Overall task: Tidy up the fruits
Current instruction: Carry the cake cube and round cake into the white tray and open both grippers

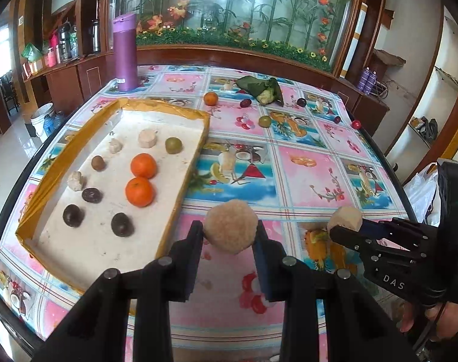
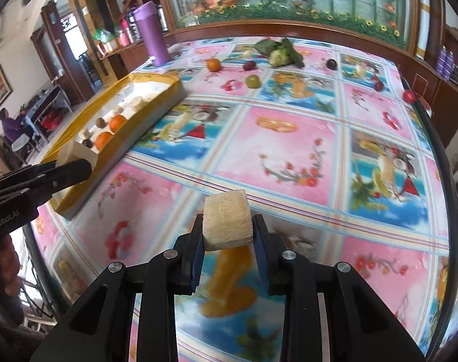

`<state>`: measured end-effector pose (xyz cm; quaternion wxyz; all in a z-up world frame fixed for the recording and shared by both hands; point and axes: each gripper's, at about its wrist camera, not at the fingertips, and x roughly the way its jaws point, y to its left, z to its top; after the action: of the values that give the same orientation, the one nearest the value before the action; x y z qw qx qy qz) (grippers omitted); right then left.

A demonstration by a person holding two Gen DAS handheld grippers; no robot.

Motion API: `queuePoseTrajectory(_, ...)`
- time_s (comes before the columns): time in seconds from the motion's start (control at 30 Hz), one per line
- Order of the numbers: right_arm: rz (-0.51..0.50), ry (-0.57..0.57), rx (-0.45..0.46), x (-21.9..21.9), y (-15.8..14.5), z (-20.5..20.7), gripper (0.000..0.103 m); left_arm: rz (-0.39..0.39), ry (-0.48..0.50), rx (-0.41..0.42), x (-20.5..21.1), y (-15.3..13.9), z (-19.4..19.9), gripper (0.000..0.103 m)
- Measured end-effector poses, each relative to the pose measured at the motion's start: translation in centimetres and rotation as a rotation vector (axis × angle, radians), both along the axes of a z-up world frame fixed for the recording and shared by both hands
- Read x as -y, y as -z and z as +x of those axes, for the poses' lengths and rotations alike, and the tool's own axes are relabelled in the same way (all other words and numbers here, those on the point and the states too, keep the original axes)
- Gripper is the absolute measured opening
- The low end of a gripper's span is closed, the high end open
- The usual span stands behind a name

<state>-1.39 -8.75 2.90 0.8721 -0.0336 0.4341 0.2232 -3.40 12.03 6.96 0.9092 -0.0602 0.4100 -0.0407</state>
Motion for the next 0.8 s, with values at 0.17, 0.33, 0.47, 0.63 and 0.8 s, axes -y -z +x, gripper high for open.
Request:
queuePoseTrajectory(0.17, 0.011, -0.054, 0.005, -3.3, -0.7, 0.5, 0.029, -0.014, -0.046, 0.002, -3.0, -0.2, -0.5, 0.035)
queuePoseTrajectory(0.33, 0.025, -0.096, 0.003, -6.1, -1.3, 1.3, 0.029, -0.021, -0.112, -0.001, -6.8, -0.2, -0.8, 0.035)
queuePoseTrajectory(0.47, 0.028, -0.129, 0.009, -8.1, -1.8, 2.0, 0.029, -0.021, -0.158, -0.013, -9.7, 0.0, -1.0, 0.035)
queuePoseTrajectory(0.63, 0.023, -0.171, 0.017, -10.5, -2.3, 3.1, 0.029, -0.025, -0.174, -0.025, -12.5, 0.4, -1.2, 0.035)
queuePoseTrajectory(0.8, 0.021, -0.205, 0.027, -12.4, -2.8, 4.3, 0.029, -0.007, -0.165, -0.041, -13.4, 1.1, -1.0, 0.035)
